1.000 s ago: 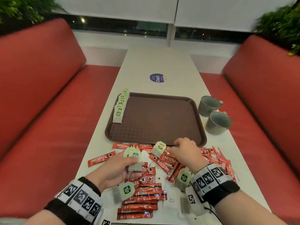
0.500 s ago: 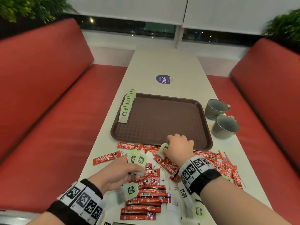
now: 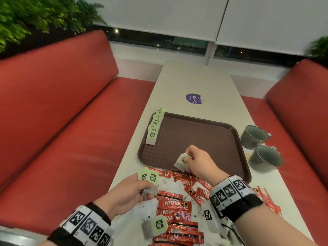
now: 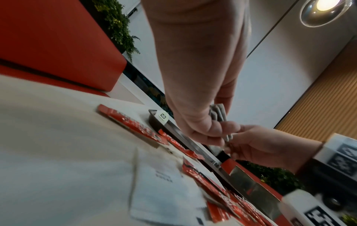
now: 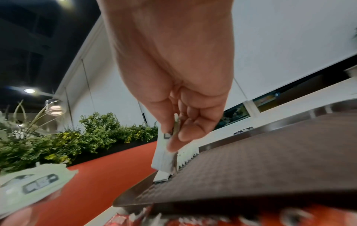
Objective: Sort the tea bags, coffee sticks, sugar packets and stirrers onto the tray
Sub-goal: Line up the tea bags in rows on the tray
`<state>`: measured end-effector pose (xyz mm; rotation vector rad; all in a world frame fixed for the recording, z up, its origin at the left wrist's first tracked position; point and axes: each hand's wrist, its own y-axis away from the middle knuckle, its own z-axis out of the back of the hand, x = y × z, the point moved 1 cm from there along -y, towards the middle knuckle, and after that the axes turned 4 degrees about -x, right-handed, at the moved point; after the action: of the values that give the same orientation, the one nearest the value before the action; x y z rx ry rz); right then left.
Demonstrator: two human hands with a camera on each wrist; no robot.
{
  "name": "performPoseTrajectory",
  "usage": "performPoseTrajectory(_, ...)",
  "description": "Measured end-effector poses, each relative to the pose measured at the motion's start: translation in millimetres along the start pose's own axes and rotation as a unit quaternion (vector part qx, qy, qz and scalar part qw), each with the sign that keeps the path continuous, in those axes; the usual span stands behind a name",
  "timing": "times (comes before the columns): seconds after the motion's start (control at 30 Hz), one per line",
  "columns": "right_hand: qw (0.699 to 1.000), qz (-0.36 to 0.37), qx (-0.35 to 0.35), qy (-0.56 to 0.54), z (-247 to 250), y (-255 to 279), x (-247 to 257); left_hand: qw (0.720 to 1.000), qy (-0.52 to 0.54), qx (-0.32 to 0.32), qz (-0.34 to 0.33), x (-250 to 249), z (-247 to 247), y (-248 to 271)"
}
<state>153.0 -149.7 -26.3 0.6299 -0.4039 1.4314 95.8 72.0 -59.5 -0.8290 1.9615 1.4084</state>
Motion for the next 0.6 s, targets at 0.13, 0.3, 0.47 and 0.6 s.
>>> performPoseTrajectory(0.13,0.999,0.046,0.001,0.018,-20.5,-38.7,41.3,0.999,0.005,-0.03,-0.01,-6.4,22.5,5.4)
performPoseTrajectory(0.3,0.996,0.049,0.032,0.062,-55.6,-92.4,72.1,0.999,0.022,-0.036,-0.02,-11.3,48.7,9.0)
performPoseTrajectory(0.47,0.995,0.011,0.047,0.089,-76.8,-123.8,78.8,0.999,0.031,-0.032,-0.023,-14.7,68.3,10.2)
performPoseTrajectory(0.6,0.993,-0.01,0.037,0.11,-84.8,-135.3,80.5,0.999,0.032,-0.036,-0.02,-12.5,78.3,7.2)
